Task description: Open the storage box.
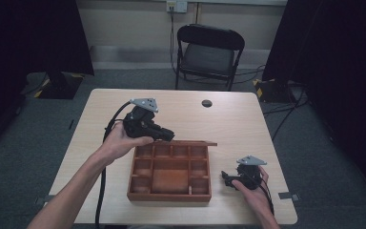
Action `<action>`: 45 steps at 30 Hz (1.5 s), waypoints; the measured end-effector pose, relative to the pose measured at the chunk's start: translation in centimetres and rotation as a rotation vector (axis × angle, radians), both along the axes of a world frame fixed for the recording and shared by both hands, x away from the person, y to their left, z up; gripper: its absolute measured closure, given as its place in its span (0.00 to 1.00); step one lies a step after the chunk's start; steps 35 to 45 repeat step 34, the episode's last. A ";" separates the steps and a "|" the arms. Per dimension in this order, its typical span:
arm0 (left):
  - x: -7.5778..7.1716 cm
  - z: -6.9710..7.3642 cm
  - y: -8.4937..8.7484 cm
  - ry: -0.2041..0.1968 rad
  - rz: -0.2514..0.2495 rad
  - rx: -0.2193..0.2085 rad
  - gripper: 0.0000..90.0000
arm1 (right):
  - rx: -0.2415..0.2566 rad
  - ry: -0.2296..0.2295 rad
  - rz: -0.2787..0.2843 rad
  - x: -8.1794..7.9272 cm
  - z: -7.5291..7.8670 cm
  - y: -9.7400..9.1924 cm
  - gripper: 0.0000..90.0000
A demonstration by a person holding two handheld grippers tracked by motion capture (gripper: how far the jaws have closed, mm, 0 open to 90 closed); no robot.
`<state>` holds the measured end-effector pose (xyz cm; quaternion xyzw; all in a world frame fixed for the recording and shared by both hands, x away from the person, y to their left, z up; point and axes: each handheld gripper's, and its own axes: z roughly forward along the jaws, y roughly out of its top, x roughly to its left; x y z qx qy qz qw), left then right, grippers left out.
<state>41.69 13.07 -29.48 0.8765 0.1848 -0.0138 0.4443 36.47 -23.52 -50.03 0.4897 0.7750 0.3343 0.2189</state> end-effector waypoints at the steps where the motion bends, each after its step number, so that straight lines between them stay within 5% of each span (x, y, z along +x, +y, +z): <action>1: 0.0 0.0 0.0 0.002 0.000 0.000 0.93 | 0.000 0.000 0.000 0.0 0.0 0.0 0.13; 25: 0.1 -0.2 -0.3 0.008 -0.003 0.030 0.93 | 0.000 0.000 -0.001 0.0 0.0 0.0 0.13; 45: 0.0 -0.4 -0.4 0.009 -0.007 0.013 0.93 | 0.000 -0.001 0.001 0.0 0.0 0.0 0.13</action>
